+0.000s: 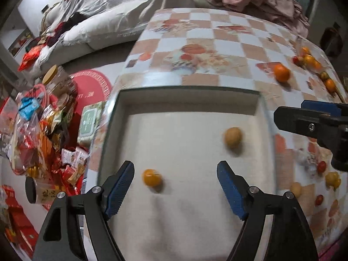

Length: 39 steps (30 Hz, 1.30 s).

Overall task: Organize fruits
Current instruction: 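Carry both fruits over the white tray and open both tools to drop them, then return both tools to the table and grasp a yellow tomato with the right tool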

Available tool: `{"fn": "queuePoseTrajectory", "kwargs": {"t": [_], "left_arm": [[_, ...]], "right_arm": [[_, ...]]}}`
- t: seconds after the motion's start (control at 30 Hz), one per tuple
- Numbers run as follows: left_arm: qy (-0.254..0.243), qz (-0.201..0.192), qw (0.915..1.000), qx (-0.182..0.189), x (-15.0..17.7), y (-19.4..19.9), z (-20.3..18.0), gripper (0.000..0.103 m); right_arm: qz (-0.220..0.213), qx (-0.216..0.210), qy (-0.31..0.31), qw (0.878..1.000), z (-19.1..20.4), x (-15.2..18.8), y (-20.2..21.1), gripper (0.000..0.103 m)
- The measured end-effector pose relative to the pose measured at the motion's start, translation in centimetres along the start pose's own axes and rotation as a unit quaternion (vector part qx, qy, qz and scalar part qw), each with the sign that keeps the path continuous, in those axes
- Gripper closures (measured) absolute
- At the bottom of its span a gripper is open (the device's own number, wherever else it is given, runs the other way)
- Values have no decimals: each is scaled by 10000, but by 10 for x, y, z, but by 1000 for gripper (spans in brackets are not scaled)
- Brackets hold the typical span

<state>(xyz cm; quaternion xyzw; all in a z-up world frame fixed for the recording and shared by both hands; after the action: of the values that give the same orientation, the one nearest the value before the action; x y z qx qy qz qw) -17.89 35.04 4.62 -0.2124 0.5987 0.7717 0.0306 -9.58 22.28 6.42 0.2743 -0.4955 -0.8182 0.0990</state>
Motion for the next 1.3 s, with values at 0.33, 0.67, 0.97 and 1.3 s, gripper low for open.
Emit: {"fn": "queuePoseTrajectory", "kwargs": {"t": [0.33, 0.67, 0.97, 1.3], "left_arm": [[-909, -263, 9941, 537, -7, 39, -90, 24], [-1677, -138, 9802, 1042, 1, 43, -175, 24], [-2012, -28, 9728, 1144, 9, 28, -212, 24], [-2097, 113, 9729, 967, 14, 5, -232, 24]], "right_arm": [[-104, 694, -1068, 9918, -98, 64, 62, 25], [-42, 1004, -1731, 9798, -147, 124, 91, 25], [150, 1101, -1939, 9747, -164, 167, 95, 25], [263, 1234, -1475, 9810, -152, 173, 73, 34]]}}
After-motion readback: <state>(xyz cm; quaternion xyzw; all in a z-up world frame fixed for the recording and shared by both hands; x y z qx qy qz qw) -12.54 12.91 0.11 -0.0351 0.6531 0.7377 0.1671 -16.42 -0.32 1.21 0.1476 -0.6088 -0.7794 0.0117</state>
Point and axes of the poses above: each gripper's, at about its wrist camera, not at the fingertips, and y roughly against the way its jaws point, z to its left, x to its underside, the point moved 1 cm from there along -y, roughly the way its jaws point, and after that the axes turned 6 degrees about -x, right-handed, at the moved point
